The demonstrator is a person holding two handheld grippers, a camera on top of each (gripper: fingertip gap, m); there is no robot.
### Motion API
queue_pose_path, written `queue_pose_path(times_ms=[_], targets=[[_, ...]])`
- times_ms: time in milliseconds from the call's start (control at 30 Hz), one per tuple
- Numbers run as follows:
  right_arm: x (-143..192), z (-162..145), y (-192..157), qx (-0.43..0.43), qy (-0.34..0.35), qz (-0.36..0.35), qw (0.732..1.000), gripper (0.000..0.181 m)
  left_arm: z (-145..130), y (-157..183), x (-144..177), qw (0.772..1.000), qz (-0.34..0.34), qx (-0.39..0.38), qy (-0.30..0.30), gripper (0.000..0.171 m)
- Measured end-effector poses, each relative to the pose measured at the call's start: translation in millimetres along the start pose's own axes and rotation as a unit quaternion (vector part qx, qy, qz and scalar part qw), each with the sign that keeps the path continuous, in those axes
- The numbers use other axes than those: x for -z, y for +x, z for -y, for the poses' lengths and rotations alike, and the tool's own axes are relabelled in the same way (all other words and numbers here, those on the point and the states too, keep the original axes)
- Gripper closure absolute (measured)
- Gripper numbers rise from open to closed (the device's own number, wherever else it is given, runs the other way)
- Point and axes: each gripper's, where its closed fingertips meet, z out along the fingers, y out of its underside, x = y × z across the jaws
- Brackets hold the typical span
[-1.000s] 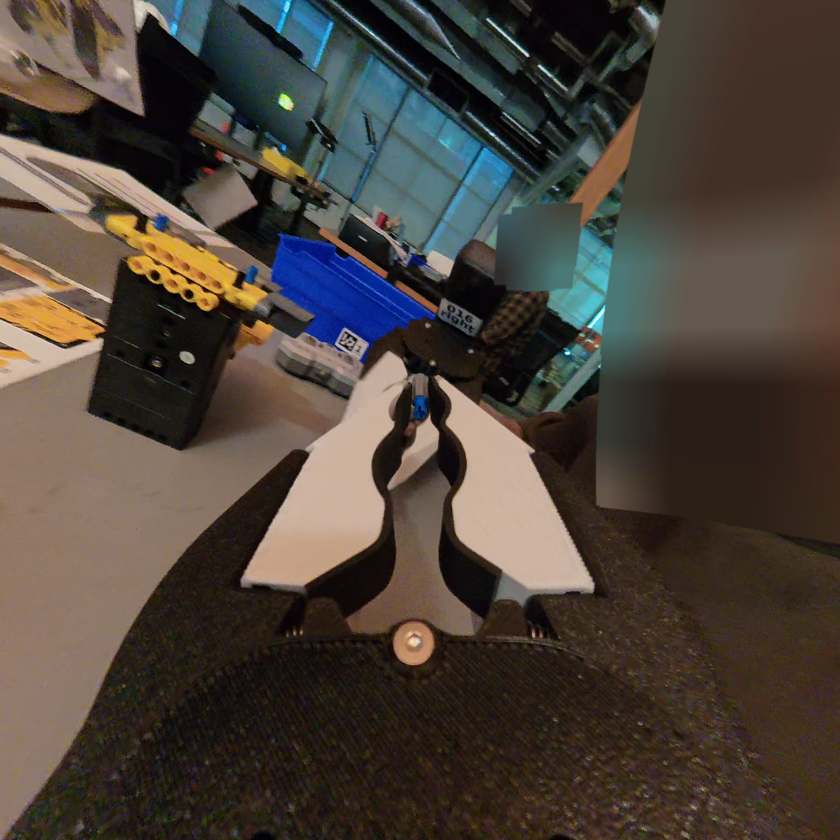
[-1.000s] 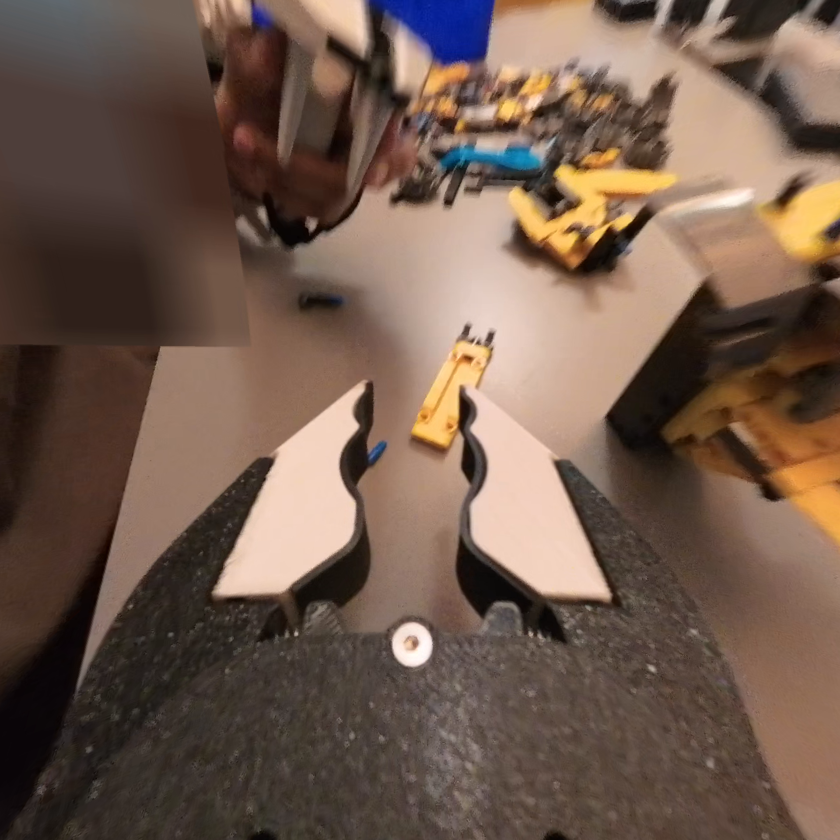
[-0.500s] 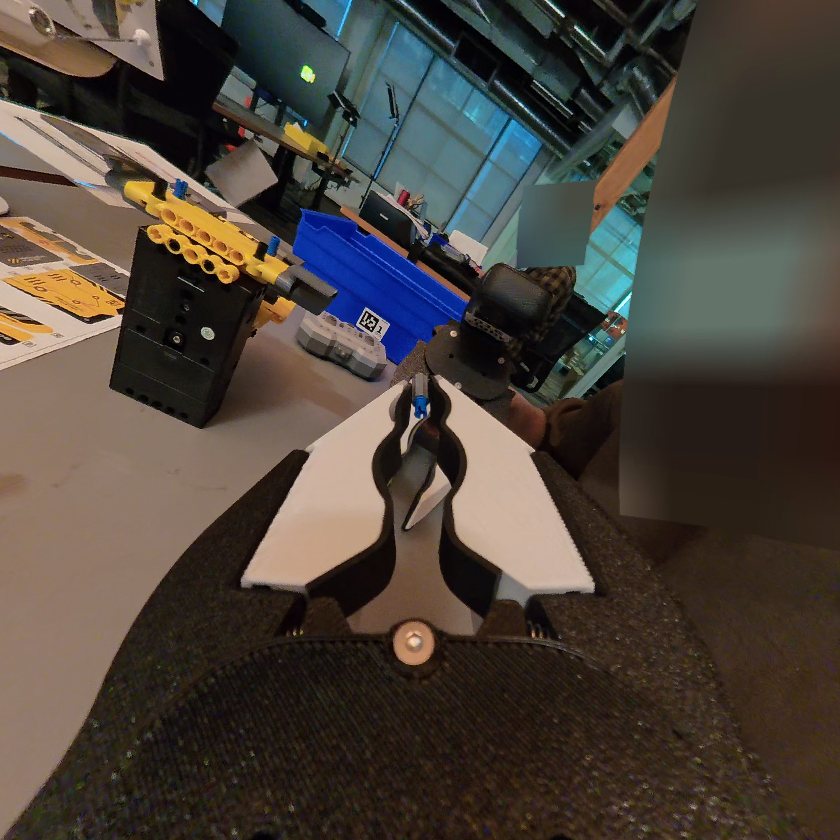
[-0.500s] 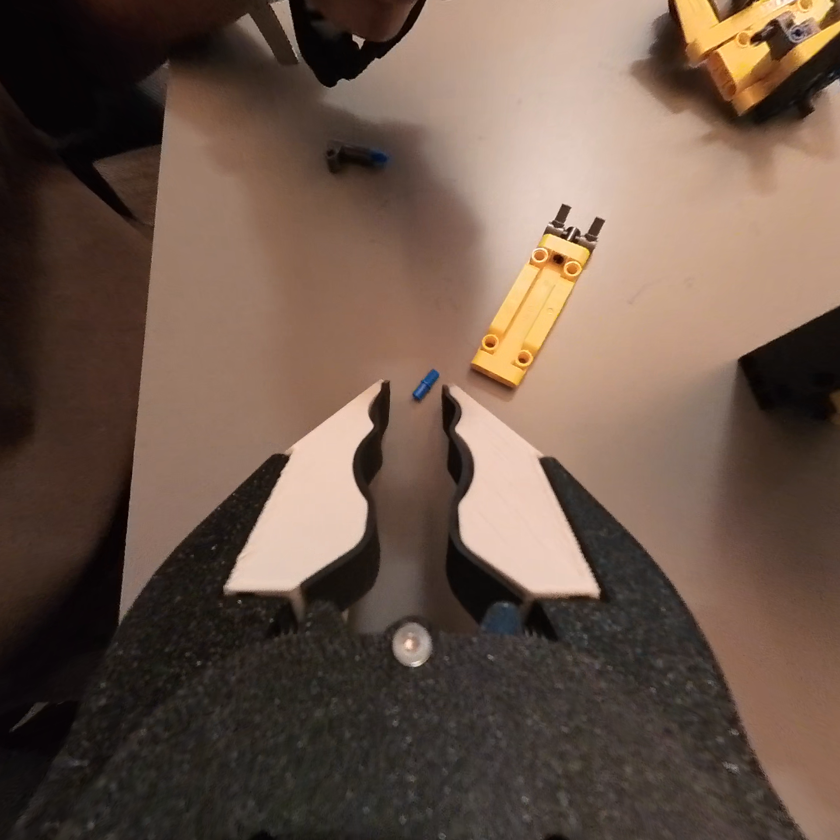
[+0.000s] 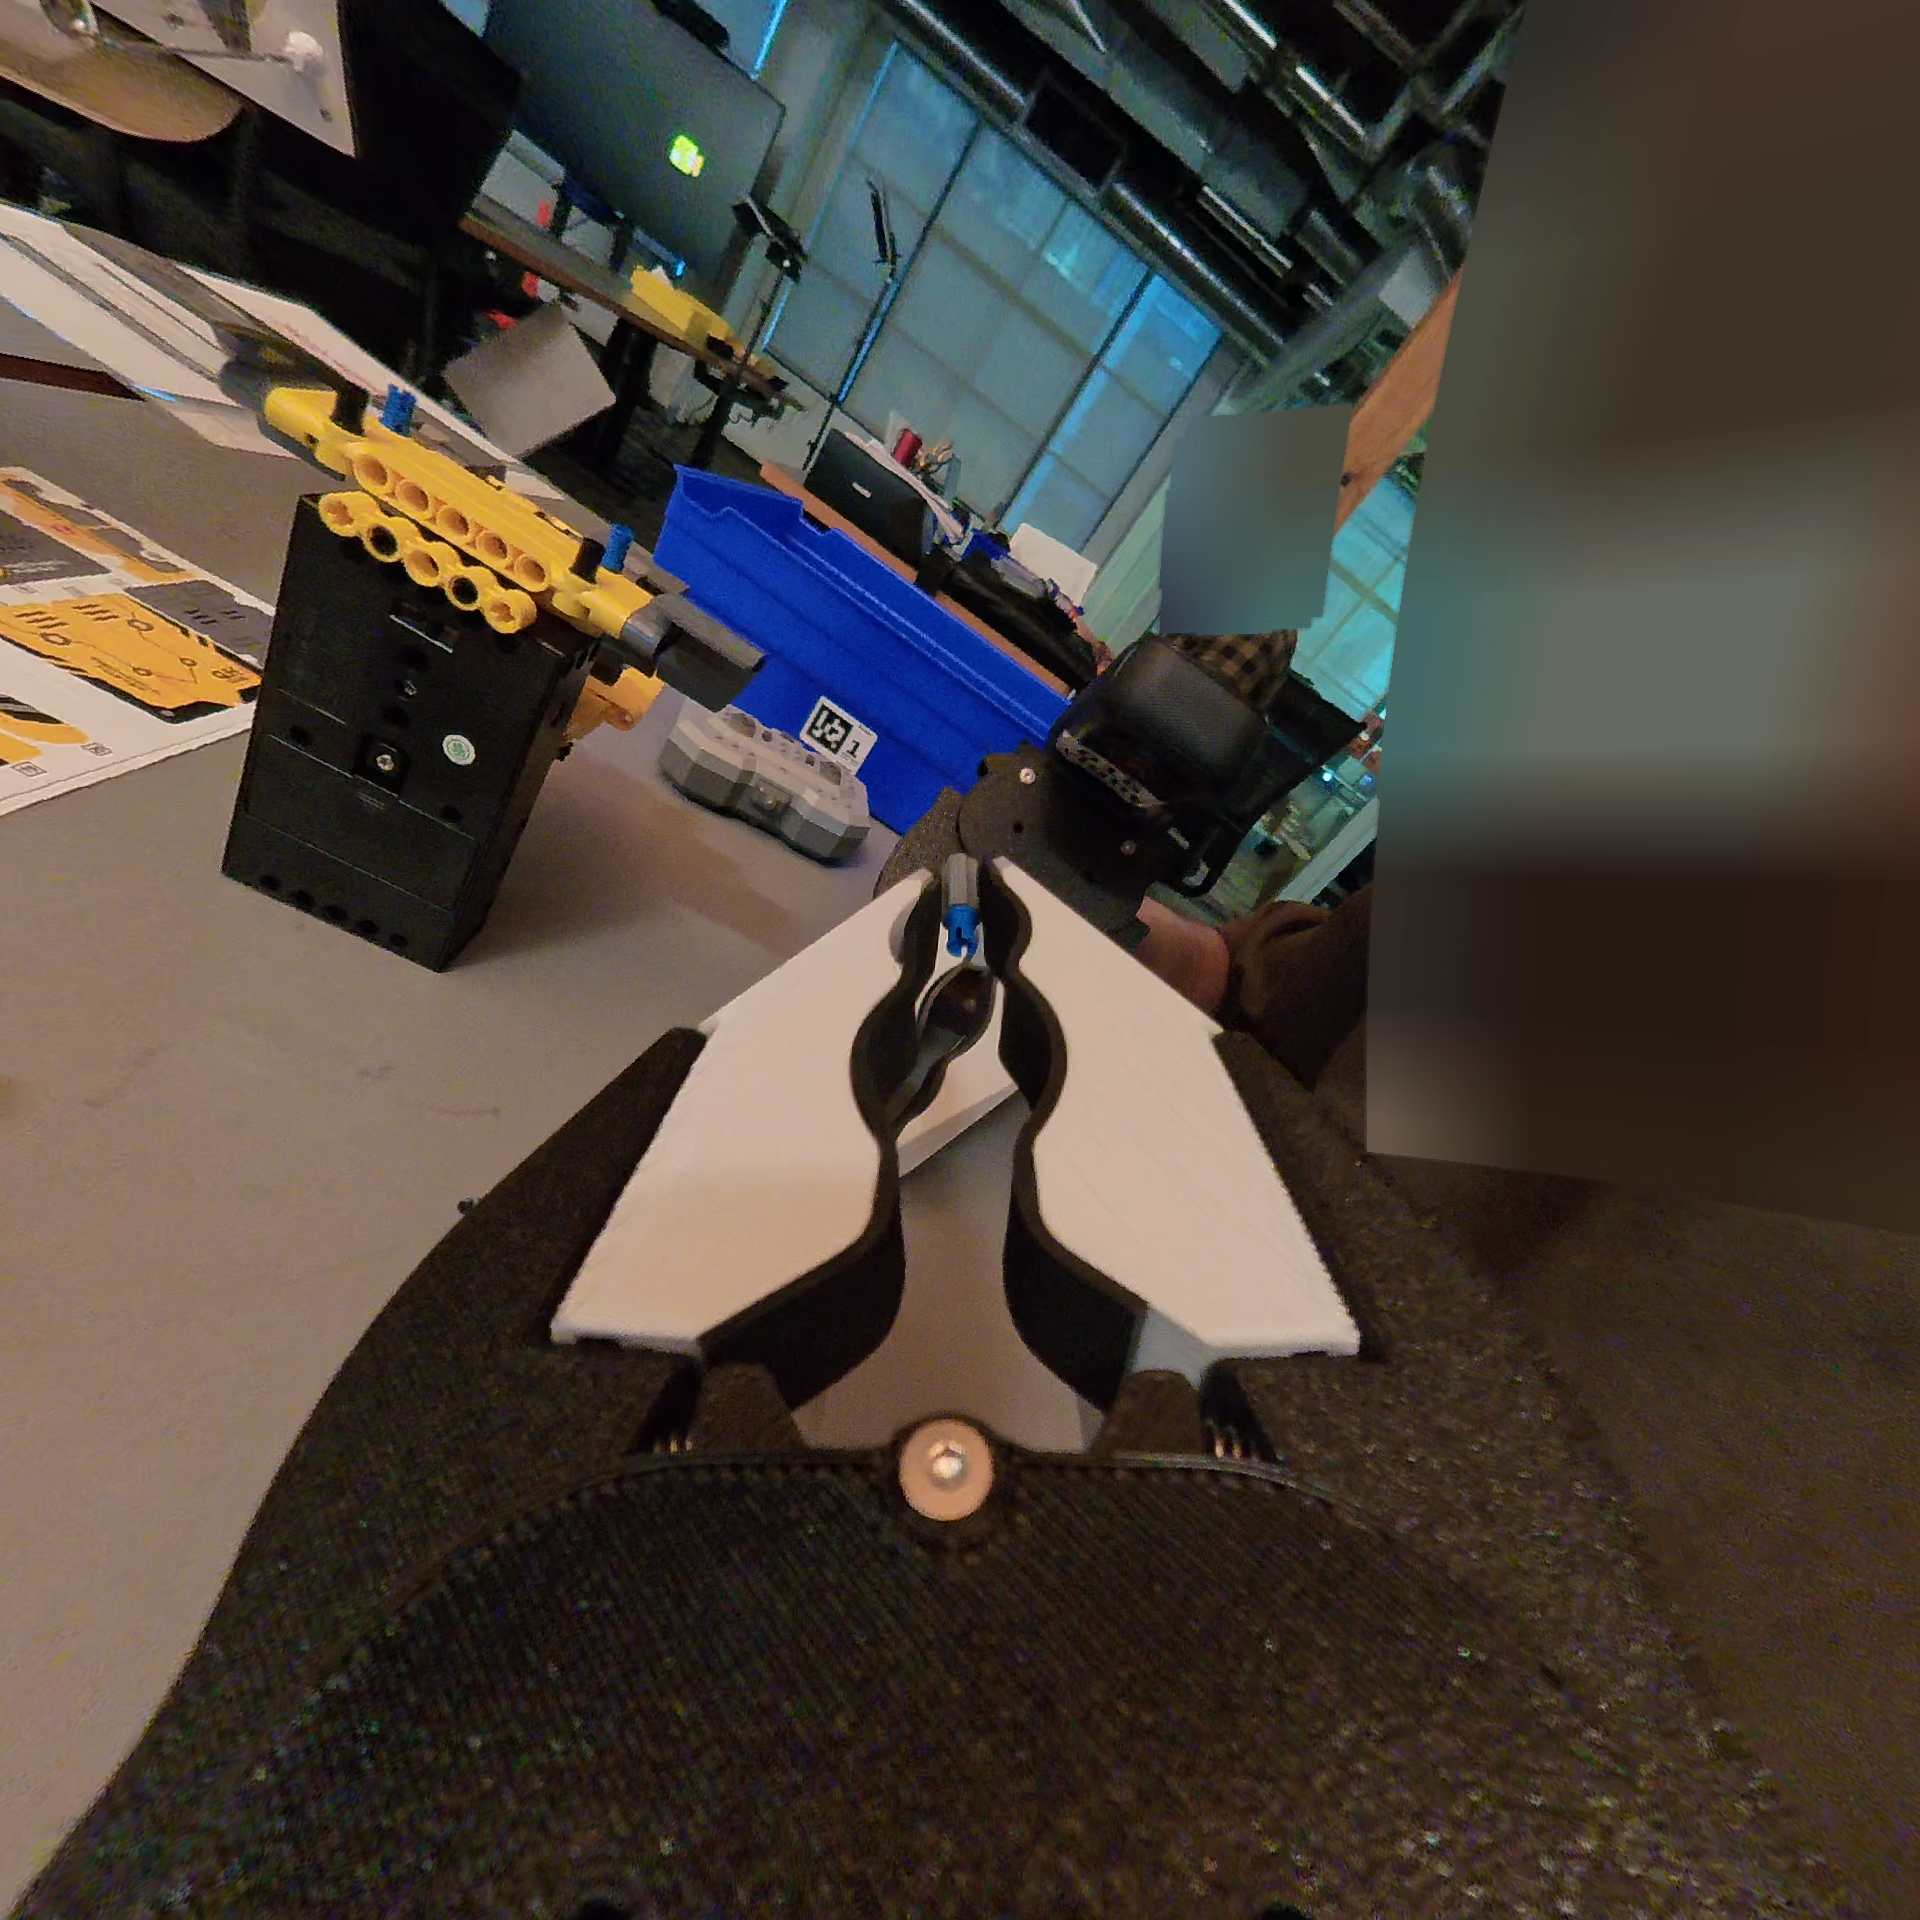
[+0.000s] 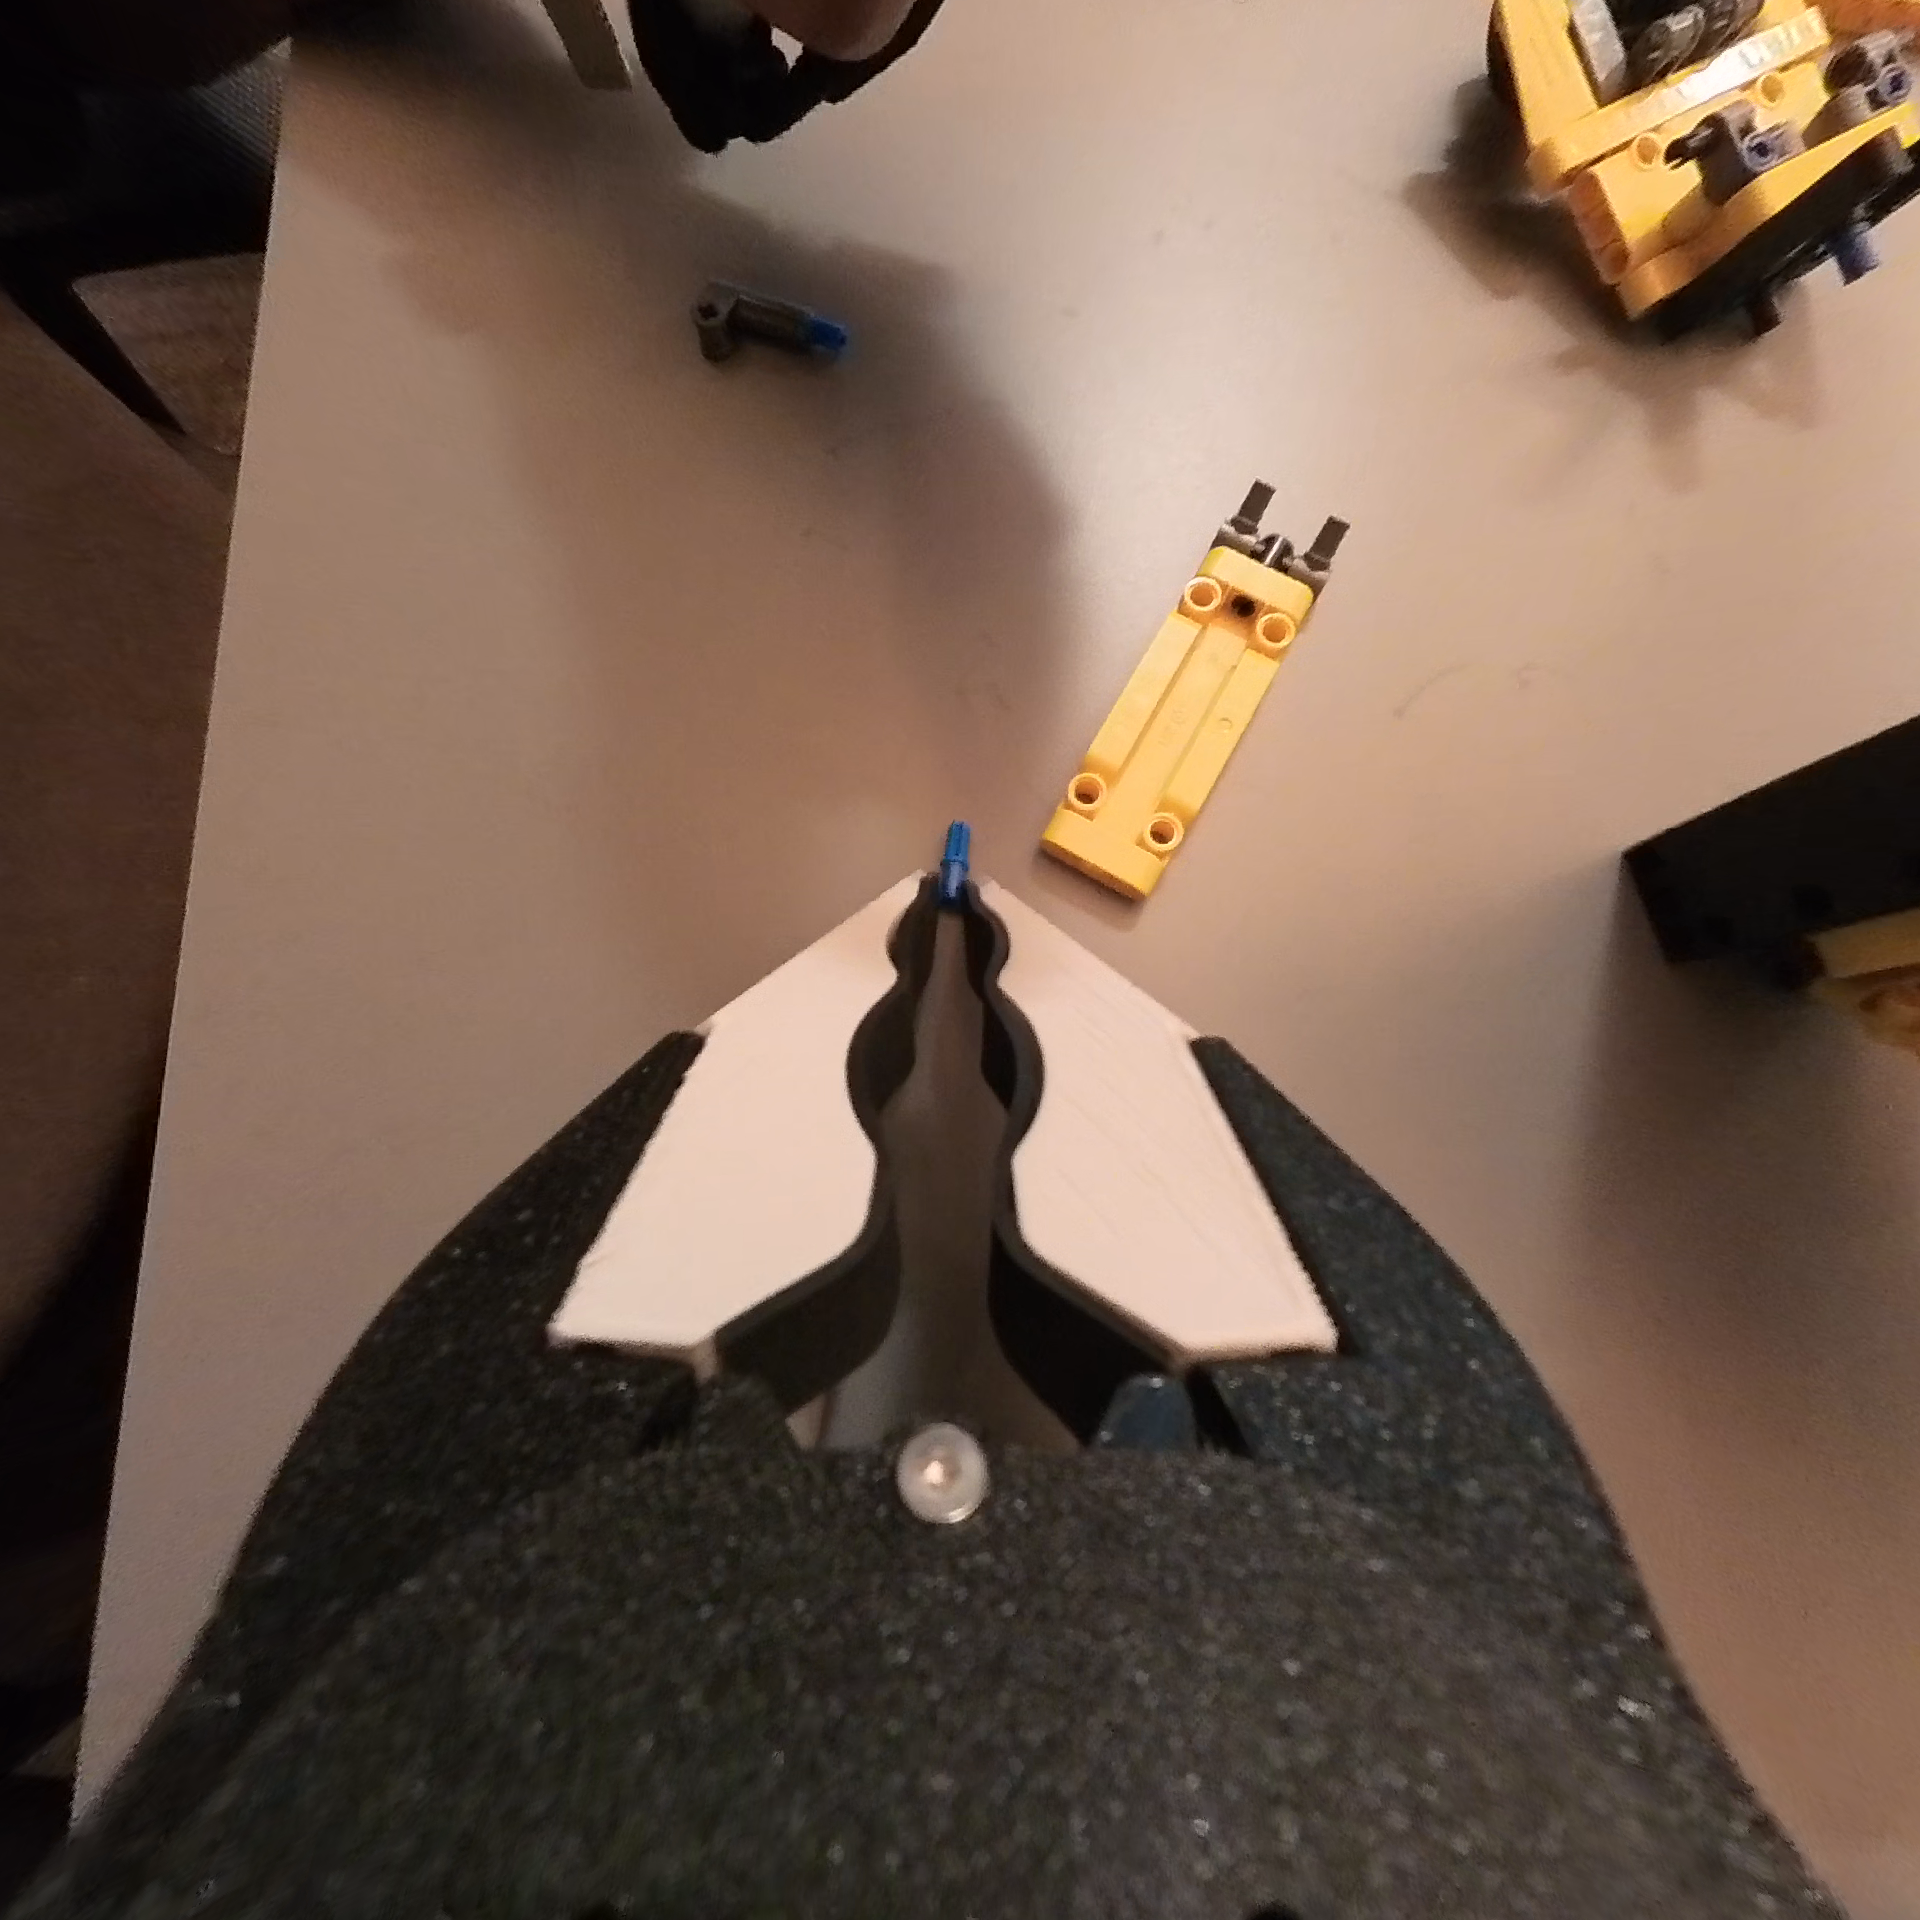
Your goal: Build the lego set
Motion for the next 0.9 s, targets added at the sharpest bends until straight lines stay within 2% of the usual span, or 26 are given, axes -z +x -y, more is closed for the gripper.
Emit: queue_pose_path(times_ms=[167, 367, 500, 667, 900], targets=[[23.6, 28.3, 9.8, 0.001, 0.094, -0.016, 0.995, 0.178, -15.4, -13.4, -3.5, 0.998, 0.047, -0.012, -0.047, 0.168], [71.8, 60.7, 13.2, 0.017, 0.225, -0.013, 0.974, 0.178, -28.6, 0.8, -10.0, 0.997, 0.001, 0.000, -0.078, 0.168], [79.4, 65.6, 7.6, 0.046, 0.241, -0.016, 0.969, 0.178, -35.1, 9.5, -13.9, 0.995, -0.034, 0.016, -0.088, 0.168], [73.6, 65.5, 0.7, 0.063, 0.227, -0.017, 0.972, 0.178, -37.4, 11.7, -16.1, 0.995, -0.047, 0.027, -0.089, 0.168], [66.4, 64.6, -4.0, 0.022, 0.223, 0.024, 0.974, 0.178, -41.3, 15.4, -16.9, 0.993, -0.057, 0.023, -0.099, 0.168]])
